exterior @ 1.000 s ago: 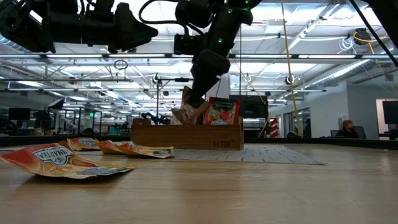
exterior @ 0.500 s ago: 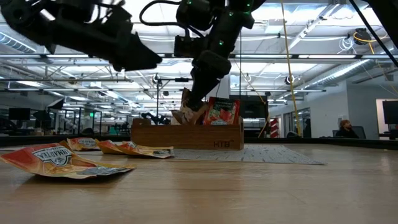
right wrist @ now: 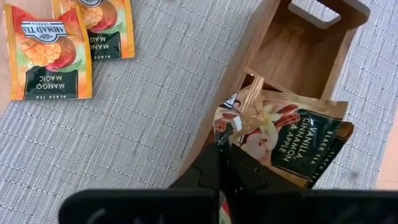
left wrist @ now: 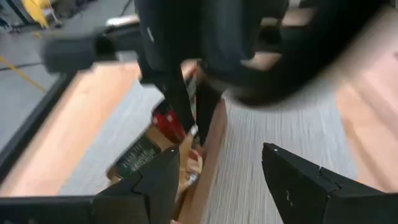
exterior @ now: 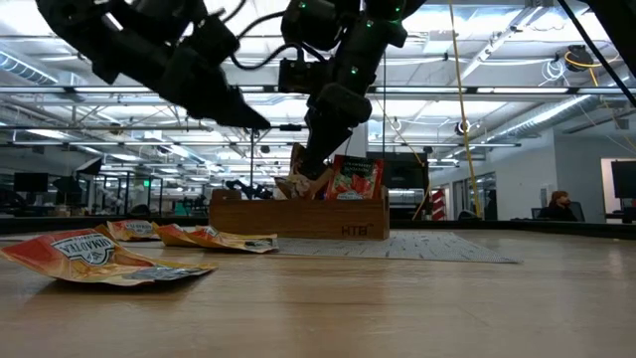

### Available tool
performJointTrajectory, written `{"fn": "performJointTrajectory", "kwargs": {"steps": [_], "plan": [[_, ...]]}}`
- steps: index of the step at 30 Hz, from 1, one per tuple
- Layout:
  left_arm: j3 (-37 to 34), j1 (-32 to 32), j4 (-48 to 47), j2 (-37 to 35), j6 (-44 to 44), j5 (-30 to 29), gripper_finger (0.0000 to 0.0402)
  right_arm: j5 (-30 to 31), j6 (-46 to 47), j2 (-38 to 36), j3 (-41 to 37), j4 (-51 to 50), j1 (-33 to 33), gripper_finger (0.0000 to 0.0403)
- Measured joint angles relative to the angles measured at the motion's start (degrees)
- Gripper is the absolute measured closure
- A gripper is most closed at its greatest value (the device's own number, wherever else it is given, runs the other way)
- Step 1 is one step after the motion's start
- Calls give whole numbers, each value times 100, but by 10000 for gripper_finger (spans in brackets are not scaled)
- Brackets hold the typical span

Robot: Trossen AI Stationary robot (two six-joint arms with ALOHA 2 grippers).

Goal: Pick & Place Tea
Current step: Put the brown tea bag into the wooden organizer

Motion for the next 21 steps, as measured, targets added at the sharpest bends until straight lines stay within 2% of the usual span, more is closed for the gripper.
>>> {"fn": "performJointTrajectory", "kwargs": {"steps": [8,21], "plan": [[0,-1,1141,919,155,236,176,-2,18,4,0,41,0,403],[463,106,1219,1702,234,319,176,5,81,4,0,50,-7,403]]}}
